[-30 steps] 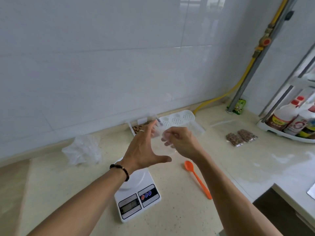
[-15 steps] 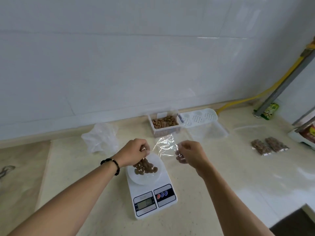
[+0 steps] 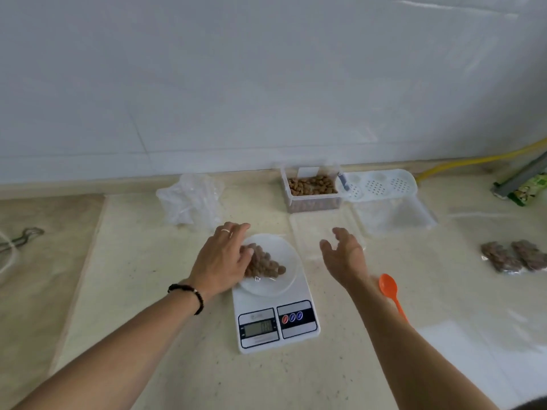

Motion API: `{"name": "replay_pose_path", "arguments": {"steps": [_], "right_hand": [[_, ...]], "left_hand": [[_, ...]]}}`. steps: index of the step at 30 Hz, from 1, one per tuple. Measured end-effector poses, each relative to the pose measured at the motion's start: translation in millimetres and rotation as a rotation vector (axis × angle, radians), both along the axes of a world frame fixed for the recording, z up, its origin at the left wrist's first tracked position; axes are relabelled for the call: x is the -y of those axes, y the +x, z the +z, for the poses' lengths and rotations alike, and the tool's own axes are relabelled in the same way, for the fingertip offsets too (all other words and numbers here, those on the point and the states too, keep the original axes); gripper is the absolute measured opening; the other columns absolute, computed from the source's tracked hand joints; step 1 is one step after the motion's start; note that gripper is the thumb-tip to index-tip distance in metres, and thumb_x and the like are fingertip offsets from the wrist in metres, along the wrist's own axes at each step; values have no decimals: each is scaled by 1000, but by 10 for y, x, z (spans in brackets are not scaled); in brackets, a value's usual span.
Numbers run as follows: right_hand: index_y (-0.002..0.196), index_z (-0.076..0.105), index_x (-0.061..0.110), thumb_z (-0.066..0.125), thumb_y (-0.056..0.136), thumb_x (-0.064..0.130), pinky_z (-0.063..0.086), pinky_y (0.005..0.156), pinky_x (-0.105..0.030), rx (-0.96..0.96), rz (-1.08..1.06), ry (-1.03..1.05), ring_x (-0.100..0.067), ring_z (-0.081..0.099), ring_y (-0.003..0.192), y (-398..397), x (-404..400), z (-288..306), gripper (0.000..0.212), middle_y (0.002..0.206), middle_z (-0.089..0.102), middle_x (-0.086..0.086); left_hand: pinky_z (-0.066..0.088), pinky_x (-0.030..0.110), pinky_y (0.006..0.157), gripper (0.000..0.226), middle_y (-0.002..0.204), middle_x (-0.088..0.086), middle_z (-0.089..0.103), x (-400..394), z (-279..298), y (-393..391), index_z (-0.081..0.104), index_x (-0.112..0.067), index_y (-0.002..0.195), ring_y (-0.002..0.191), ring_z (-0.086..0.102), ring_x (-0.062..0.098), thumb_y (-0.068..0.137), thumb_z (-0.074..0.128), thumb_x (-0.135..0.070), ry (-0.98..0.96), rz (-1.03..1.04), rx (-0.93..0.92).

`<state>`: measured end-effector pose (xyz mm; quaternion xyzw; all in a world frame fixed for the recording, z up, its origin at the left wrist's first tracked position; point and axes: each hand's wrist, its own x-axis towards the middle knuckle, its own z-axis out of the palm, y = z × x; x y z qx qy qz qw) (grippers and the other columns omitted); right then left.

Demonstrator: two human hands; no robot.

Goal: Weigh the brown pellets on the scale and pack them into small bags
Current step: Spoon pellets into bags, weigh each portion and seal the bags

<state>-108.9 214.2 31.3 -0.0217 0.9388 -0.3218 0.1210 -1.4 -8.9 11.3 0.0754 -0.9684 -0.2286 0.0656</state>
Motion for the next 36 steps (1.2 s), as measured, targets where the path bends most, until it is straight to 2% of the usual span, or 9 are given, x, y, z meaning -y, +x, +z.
{"name": "replay_pose_path", "arguments": {"steps": [4,7,10,13,18,23,27,36], "right_hand": [[146,33,13,50,97,32,33,110,-45,-186,227,193,-30,31,139,361,-42,-23,56,154,31,-11],[150,25,14,45,99,35,21,116,-43,-284,367,266,-28,17,147,634,-126,-16,59,160,18,-10],[153,19,16,39,100,36,11,119,-40,-338,455,310,-25,9,149,833,-269,-7,60,162,9,-7],[154,14,17,34,101,37,6,120,-41,-369,514,325,-24,3,150,982,-402,-6,60,163,4,-6],[154,13,16,30,102,38,6,120,-44,-377,560,337,-24,1,150,1130,-549,-29,60,163,2,-5],[154,10,18,26,102,41,4,120,-44,-382,574,340,-23,-1,150,1221,-619,-68,59,163,0,-3],[154,11,19,27,102,42,5,120,-45,-383,584,351,-24,0,150,1261,-641,-91,59,163,0,-3],[154,11,18,29,102,42,4,120,-44,-391,583,349,-24,1,150,1227,-594,-89,59,163,1,-5]], "left_hand": [[47,41,96,49,131,13,50,-117,-125,452,42,-9,137,120,48,29,95,51,-33,-81,46,-25],[43,46,104,56,132,15,50,-291,-203,735,46,-4,134,128,45,32,95,38,-43,-128,62,-17],[33,50,112,63,142,14,45,-471,-283,991,41,-5,140,140,32,34,96,28,-48,-180,101,86],[27,55,113,69,150,14,38,-602,-350,1209,37,-5,144,144,24,34,96,20,-51,-213,151,181],[12,52,118,82,160,11,19,-754,-415,1468,22,-9,152,149,8,30,90,3,-59,-221,178,219],[5,50,119,99,162,8,10,-858,-426,1595,13,-12,154,150,-1,27,81,-16,-71,-209,188,215],[1,48,120,85,163,7,6,-898,-479,1645,8,-14,154,150,-6,23,86,-2,-64,-180,208,222],[0,47,120,87,163,7,5,-858,-467,1642,9,-13,154,150,-7,24,85,-4,-64,-189,202,229]]}}
